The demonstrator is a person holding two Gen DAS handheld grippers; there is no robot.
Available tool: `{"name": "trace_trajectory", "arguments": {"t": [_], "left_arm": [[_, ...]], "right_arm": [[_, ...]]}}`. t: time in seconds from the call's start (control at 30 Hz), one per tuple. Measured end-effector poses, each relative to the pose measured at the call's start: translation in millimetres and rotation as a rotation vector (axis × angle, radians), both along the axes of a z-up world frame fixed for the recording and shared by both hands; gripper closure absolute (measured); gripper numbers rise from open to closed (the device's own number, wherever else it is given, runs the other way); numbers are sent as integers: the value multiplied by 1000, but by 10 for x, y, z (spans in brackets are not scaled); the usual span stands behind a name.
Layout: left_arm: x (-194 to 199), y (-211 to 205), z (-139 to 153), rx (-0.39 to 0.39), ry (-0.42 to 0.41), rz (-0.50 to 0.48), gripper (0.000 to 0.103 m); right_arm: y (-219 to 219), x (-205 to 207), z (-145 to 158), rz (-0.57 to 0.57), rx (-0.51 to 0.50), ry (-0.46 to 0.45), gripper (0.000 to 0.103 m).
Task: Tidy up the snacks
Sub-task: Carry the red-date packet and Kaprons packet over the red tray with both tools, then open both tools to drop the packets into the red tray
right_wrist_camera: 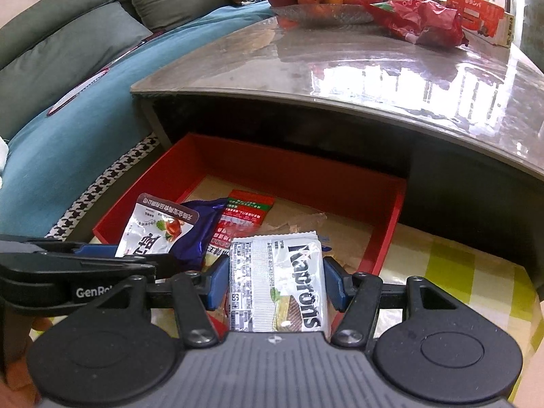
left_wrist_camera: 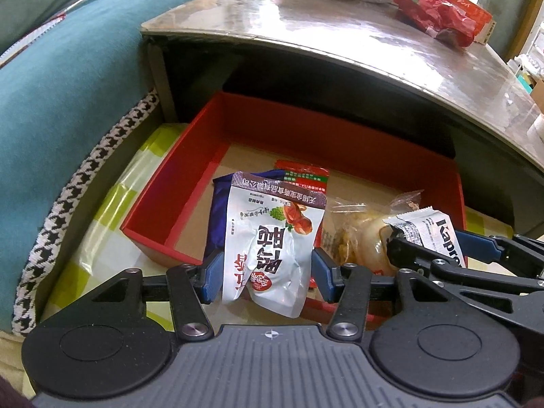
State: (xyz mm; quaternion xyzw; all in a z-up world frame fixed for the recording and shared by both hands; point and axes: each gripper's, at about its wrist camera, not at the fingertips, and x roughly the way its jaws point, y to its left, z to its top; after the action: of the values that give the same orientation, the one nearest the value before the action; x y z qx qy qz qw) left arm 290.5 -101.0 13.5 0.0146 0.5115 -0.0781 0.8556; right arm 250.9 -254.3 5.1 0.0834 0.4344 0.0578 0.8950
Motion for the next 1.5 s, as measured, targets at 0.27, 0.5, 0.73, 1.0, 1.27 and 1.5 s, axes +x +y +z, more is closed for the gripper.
{"name": "trace_trajectory", "arguments": {"t": [0.27, 0.5, 0.73, 1.0, 1.27, 1.5], "left_arm": [[105, -17, -99, -6, 21, 12, 43], [193, -27, -206, 3, 34, 26, 43], [280, -57, -312, 18, 47, 42, 47], [325, -90, -381, 53, 37, 47, 45], [308, -110, -397, 81, 26, 52, 40], [298, -48, -372, 80, 20, 70, 34]], "right_arm": [[-5, 69, -30, -15, 6, 1, 42], [-21, 176, -86, -21, 19, -5, 42], [-60, 303, -210, -29, 46, -12, 42], [-75, 371, -275, -39, 31, -37, 42], [-20, 452, -310, -33, 49, -44, 42], [-7, 510, -340, -31, 41, -34, 40]]}}
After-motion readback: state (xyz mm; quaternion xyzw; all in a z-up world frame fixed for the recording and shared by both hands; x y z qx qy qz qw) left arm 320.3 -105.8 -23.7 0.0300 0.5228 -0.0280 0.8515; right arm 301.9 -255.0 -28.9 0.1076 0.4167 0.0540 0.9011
